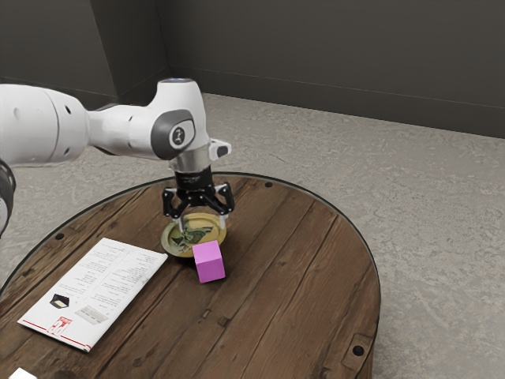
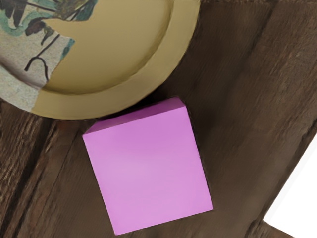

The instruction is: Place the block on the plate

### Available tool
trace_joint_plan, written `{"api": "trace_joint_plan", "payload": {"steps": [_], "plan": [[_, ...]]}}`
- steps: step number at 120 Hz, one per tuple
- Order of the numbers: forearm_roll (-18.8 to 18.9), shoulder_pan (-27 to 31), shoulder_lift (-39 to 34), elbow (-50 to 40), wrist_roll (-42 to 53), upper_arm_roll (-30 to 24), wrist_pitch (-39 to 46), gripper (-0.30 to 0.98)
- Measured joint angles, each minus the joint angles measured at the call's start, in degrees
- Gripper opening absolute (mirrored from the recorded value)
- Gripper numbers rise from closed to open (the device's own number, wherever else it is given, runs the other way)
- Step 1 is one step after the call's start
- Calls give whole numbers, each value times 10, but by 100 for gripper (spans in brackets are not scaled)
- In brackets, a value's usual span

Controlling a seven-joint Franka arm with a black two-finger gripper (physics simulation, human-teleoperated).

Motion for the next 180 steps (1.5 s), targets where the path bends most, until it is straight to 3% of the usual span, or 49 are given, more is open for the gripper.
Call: {"api": "trace_joint_plan", "payload": {"steps": [127, 180], "plan": [[-43, 6, 67, -22, -120, 0, 42, 68], [-65, 6, 77, -22, -132, 1, 49, 47]]}}
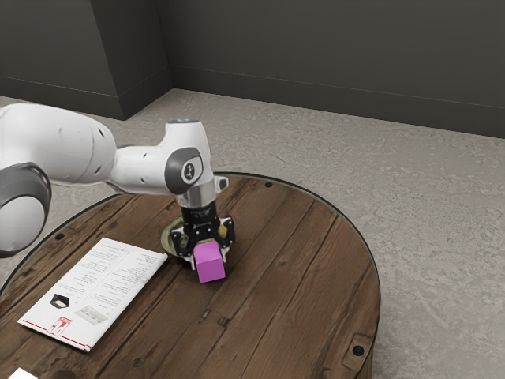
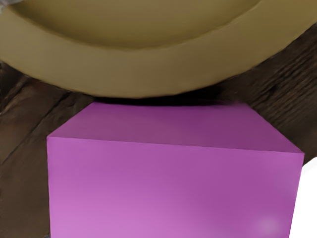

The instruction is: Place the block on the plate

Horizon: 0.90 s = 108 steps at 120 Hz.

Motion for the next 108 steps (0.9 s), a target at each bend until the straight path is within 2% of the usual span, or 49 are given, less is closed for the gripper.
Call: {"api": "trace_joint_plan", "payload": {"steps": [47, 71, 108], "plan": [[-1, -1, 6, 1, -7, 0, 1, 42], [-5, -26, 11, 4, -9, 0, 1, 41], [4, -46, -60, 14, -13, 0, -22, 40]]}}
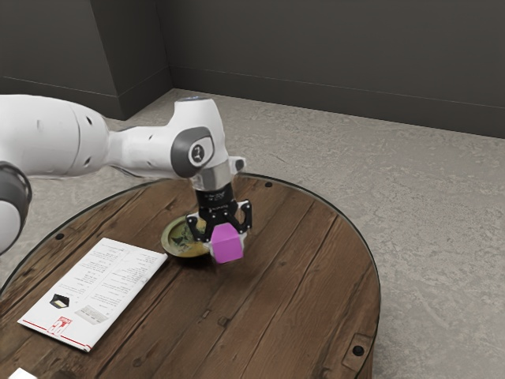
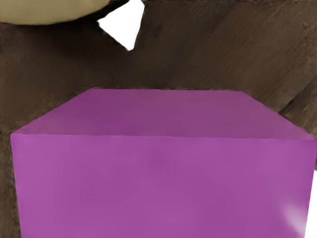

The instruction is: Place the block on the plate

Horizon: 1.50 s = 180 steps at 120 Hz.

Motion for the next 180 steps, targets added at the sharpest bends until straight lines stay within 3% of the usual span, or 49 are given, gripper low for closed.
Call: {"api": "trace_joint_plan", "payload": {"steps": [17, 49, 91, 149, 180], "plan": [[21, 7, -10, 23, -1, 3, -21, 39], [50, 77, -5, 59, -2, -6, -47, 40], [65, 166, 71, 125, -1, -57, -49, 41], [63, 171, 116, 116, -1, -69, -33, 41], [64, 171, 120, 117, 5, -72, -25, 55]]}}
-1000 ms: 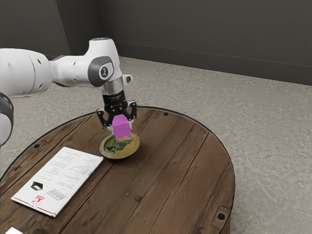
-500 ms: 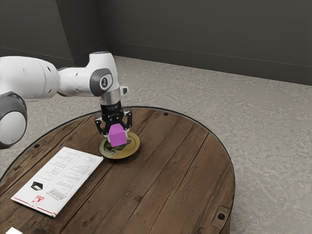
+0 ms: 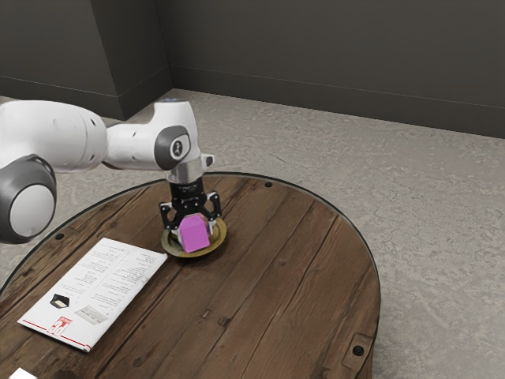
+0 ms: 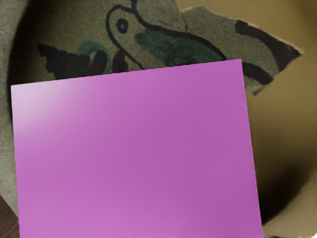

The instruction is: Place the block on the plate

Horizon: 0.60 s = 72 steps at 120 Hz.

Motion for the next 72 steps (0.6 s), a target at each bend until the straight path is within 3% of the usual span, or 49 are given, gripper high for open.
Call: {"api": "trace_joint_plan", "payload": {"steps": [17, 49, 72], "plan": [[2, 1, -34, -2, 11, 0, -1, 62], [67, 42, -144, 0, 84, -27, -77, 67], [86, 105, -190, 23, 164, -94, -143, 68]]}}
